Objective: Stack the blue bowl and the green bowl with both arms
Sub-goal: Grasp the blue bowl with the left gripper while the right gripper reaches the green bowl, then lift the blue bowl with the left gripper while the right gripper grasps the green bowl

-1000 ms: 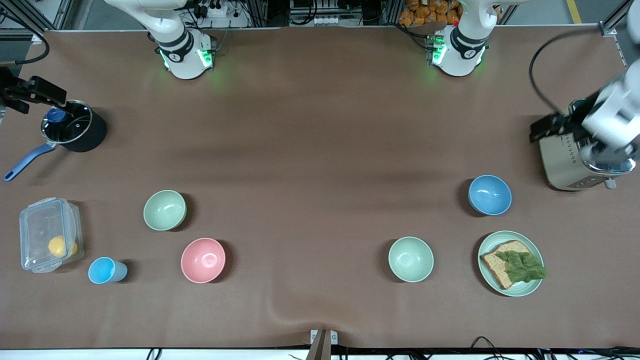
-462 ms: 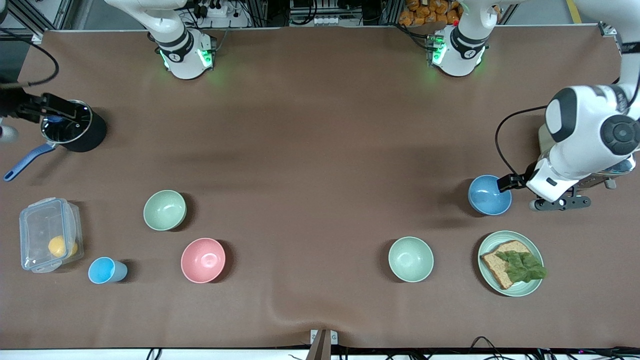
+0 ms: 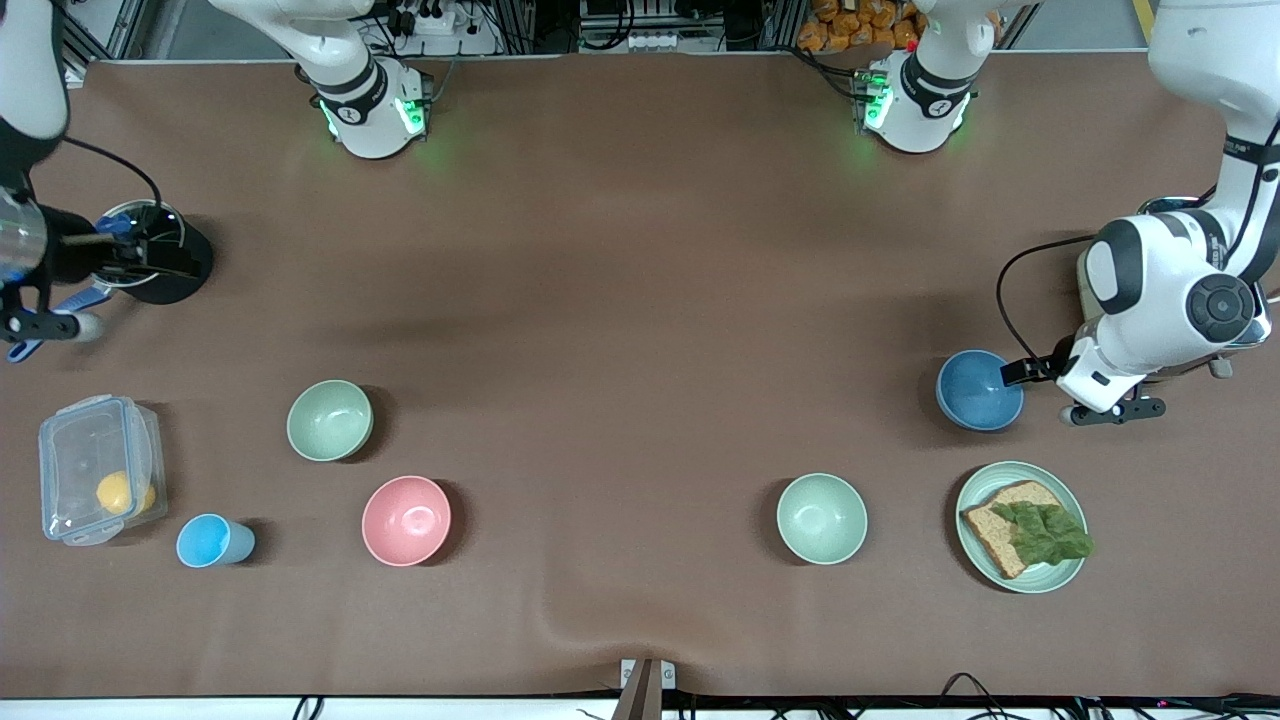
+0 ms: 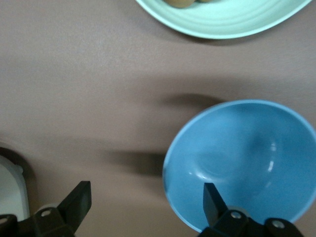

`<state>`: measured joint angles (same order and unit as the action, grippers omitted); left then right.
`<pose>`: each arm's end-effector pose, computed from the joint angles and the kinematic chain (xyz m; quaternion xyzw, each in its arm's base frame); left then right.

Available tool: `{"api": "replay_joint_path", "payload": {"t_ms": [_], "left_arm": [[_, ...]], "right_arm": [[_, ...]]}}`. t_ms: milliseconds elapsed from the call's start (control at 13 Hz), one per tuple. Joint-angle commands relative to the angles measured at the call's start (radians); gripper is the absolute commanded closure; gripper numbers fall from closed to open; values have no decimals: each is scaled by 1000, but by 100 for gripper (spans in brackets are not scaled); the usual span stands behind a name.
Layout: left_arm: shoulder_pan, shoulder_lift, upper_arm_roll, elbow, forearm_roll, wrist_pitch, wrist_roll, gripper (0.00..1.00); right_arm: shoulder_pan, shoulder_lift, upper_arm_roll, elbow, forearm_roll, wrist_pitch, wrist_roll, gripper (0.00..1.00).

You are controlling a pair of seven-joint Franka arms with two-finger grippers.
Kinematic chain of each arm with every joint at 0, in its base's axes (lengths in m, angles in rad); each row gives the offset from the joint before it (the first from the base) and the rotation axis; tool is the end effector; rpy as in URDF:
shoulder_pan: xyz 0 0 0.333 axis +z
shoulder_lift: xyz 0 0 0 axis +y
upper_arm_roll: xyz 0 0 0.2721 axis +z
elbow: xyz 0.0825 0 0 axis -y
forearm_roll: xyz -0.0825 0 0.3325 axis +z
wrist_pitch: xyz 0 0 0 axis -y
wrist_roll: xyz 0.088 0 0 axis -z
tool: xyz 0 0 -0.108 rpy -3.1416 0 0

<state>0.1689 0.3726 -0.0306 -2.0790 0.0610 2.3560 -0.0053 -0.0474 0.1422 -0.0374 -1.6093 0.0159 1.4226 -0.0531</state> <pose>0.5233 0.0737 0.2367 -0.9975 -0.0499 0.0485 0.0117 0.5089 -0.0404 0.4815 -0.9864 0.0160 0.1629 0.0166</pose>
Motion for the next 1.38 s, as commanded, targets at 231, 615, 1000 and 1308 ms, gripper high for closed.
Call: {"api": "replay_joint_path", "payload": {"t_ms": [231,615,1000,1308], "left_arm": [[-6,60,-12,42,7,9,5,4],[-9,61,-17,40,7,9,7,67],[-11,61,-32,40,7,9,-4,100],[-9,60,-40,54,7,8,4,100]], "right_arm": [[-9,167,5,11,-1,117,9,0],[-9,321,5,11,61,220,1,0],[0,471,8,12,78,314,1,0],[3,548,10,12,95,354,-1,0]]}}
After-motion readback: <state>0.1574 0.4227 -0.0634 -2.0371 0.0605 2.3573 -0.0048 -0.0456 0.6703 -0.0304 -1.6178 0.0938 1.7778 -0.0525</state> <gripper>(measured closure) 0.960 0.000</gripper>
